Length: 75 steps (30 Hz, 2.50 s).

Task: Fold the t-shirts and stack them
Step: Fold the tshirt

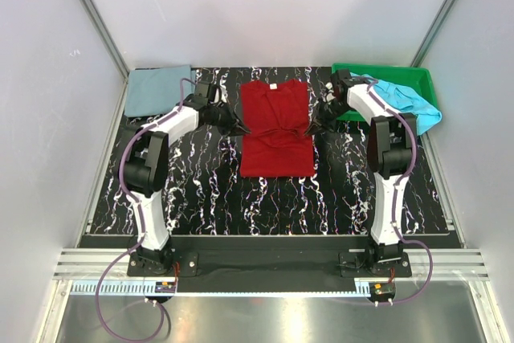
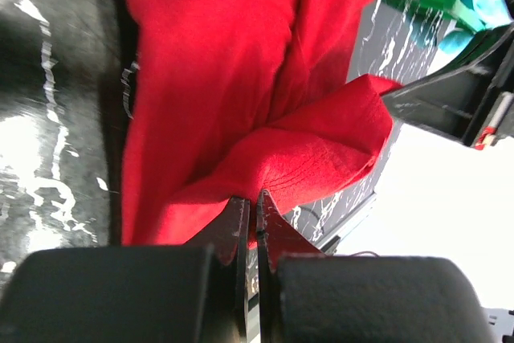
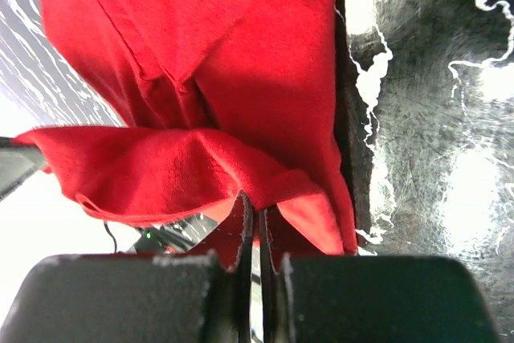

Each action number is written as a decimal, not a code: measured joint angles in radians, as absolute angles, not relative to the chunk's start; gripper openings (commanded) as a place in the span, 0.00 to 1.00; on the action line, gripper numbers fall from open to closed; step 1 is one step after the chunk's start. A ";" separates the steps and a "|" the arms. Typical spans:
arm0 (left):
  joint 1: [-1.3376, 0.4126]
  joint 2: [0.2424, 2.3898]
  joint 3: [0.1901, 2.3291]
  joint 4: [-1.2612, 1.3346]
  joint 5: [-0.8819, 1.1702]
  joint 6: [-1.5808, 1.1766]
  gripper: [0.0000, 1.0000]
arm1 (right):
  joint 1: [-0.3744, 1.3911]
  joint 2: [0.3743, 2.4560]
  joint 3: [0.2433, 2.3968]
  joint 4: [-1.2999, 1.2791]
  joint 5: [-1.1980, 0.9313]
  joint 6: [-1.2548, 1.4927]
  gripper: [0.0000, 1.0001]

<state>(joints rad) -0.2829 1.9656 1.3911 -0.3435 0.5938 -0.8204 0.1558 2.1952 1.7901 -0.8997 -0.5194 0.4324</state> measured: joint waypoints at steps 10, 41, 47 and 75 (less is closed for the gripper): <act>-0.260 2.067 1.438 -0.339 0.617 -0.829 0.09 | 0.152 2.254 1.845 -0.932 -0.548 0.415 0.04; -0.419 1.919 1.408 -0.425 0.583 -0.580 0.43 | 0.137 2.065 1.652 -0.887 -0.575 0.373 0.10; -0.418 1.985 1.306 -0.395 0.582 -0.599 0.43 | 0.142 2.075 1.468 -0.831 -0.603 0.368 0.08; -0.459 1.459 0.879 -0.448 0.455 -0.583 0.68 | 0.175 1.660 1.047 -0.725 -0.585 0.381 0.67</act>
